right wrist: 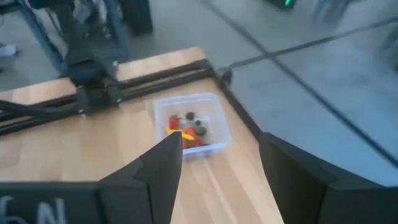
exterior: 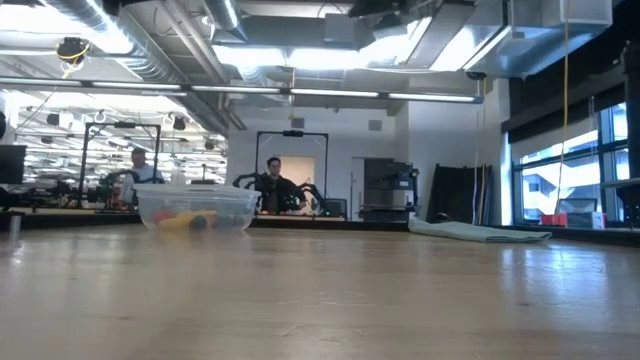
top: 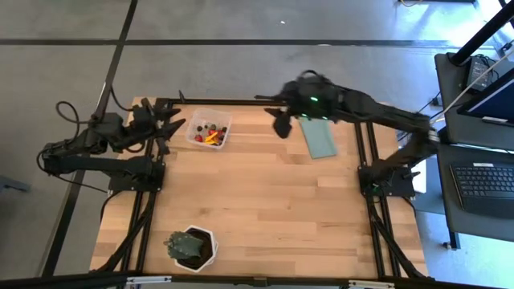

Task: Pick and placing Produce into tupperware
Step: Return to Home Position

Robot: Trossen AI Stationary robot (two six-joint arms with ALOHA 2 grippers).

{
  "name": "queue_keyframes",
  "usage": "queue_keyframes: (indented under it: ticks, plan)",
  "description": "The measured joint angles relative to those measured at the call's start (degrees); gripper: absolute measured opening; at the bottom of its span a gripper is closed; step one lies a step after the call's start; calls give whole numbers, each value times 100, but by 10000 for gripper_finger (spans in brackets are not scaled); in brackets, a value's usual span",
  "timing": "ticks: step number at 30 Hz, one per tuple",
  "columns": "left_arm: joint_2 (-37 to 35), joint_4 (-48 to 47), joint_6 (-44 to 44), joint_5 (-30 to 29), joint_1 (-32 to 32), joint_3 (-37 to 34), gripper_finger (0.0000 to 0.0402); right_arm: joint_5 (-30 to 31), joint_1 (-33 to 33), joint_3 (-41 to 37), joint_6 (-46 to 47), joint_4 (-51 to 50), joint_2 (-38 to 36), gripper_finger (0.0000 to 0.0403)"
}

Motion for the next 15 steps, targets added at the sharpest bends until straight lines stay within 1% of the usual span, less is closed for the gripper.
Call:
queue_keyframes:
  ticks: [2, 6, 11, 13, 15]
  plan:
    - [-18, -22, 0, 0, 0, 0, 176, 66, 115, -810, -52, 550, -641, 215]
    - [-16, -24, 175, 2, 0, 0, 176, 11, 231, -2477, -364, 1717, -1801, 215]
    - [-16, 8, 325, -14, 0, -86, 176, 39, -23, -4373, -384, 3107, -3205, 215]
    - [-45, -9, 296, -172, 0, -215, 176, -107, -157, -5053, -329, 3461, -3782, 215]
    - [-82, 11, 202, -550, 0, -407, 176, -461, -320, -5662, -382, 3761, -4284, 215]
